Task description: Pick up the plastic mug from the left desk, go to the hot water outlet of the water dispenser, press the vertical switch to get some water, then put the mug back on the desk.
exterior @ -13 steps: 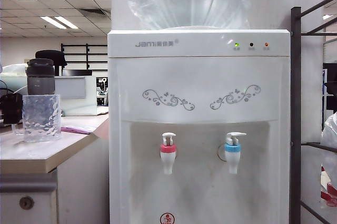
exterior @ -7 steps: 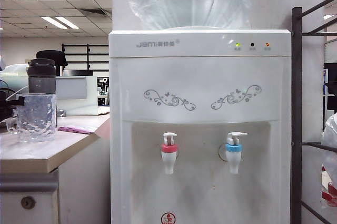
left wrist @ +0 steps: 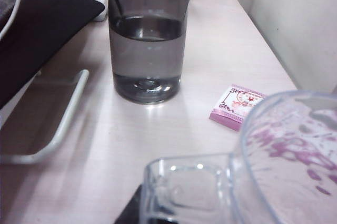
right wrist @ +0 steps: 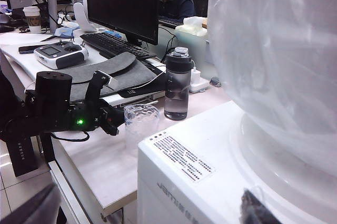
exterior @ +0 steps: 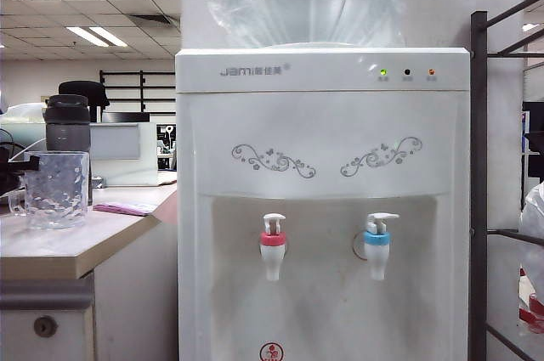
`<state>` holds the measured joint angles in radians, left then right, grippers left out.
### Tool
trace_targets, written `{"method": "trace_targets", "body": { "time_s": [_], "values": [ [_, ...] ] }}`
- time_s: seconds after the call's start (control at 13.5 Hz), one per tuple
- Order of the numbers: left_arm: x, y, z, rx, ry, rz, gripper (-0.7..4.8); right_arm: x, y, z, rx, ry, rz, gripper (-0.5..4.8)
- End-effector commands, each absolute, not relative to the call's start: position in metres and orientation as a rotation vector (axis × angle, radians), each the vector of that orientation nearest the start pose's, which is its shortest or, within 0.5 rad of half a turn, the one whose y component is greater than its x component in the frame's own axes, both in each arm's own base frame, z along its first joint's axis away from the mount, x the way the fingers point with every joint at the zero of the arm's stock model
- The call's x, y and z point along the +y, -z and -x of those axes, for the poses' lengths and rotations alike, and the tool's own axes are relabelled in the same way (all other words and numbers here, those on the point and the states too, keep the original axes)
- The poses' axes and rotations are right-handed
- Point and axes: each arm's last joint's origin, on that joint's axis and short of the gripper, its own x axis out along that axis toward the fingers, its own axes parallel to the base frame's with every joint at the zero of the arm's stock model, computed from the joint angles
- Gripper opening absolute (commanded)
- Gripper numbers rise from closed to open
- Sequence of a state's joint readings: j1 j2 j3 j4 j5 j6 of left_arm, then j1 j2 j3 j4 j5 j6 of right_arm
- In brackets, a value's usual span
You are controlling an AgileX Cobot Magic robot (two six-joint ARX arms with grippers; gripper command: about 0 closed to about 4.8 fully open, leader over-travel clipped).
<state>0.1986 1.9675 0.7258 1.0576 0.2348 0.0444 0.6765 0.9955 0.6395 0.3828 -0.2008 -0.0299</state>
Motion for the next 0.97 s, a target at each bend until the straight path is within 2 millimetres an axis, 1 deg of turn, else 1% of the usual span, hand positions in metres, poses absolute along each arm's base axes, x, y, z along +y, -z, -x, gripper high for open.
{"method": "trace_targets", "body": {
  "time_s": [0.07, 0.15, 0.22, 0.3, 0.37, 0.45, 0.52, 0.59, 0.67, 0.74, 0.89, 0.97],
  "values": [
    [0.063, -0.117, -0.346, 0.182, 0.034, -0.012, -0.05, 0.143, -0.299, -0.170, -0.032, -0.851, 0.019, 4.79],
    [0.063, -0.118, -0.345, 0.166, 0.033, -0.015, -0.05, 0.144, -0.297, -0.170, -0.009, -0.851, 0.025, 4.79],
    [0.066, -0.123, -0.342, 0.079, -0.003, -0.035, -0.05, 0.144, -0.296, -0.170, 0.001, -0.851, 0.028, 4.79],
    [0.065, -0.126, -0.336, 0.021, -0.011, -0.048, -0.05, 0.144, -0.296, -0.170, -0.003, -0.851, 0.027, 4.79],
    [0.063, -0.125, -0.329, -0.001, -0.011, -0.052, -0.05, 0.144, -0.296, -0.170, -0.002, -0.852, 0.027, 4.79],
    [0.057, -0.120, -0.310, 0.006, -0.004, -0.051, -0.05, 0.144, -0.296, -0.170, -0.002, -0.857, 0.026, 4.79],
    [0.053, -0.117, -0.301, 0.033, 0.004, -0.045, -0.05, 0.144, -0.296, -0.170, -0.002, -0.857, 0.026, 4.79],
    [0.044, -0.114, -0.284, 0.070, 0.029, -0.039, -0.05, 0.144, -0.296, -0.170, -0.002, -0.859, 0.026, 4.79],
    [0.030, -0.113, -0.266, 0.089, 0.066, -0.037, -0.05, 0.145, -0.296, -0.169, -0.001, -0.861, 0.026, 4.79],
    [0.010, -0.115, -0.244, 0.098, 0.137, -0.038, -0.05, 0.145, -0.296, -0.169, 0.000, -0.864, 0.028, 4.79],
    [-0.031, -0.120, -0.208, 0.090, 0.323, -0.047, -0.05, 0.145, -0.293, -0.169, 0.026, -0.864, 0.034, 4.79],
    [-0.056, -0.123, -0.192, 0.078, 0.454, -0.053, -0.05, 0.145, -0.292, -0.169, 0.034, -0.864, 0.036, 4.79]
  ]
}}
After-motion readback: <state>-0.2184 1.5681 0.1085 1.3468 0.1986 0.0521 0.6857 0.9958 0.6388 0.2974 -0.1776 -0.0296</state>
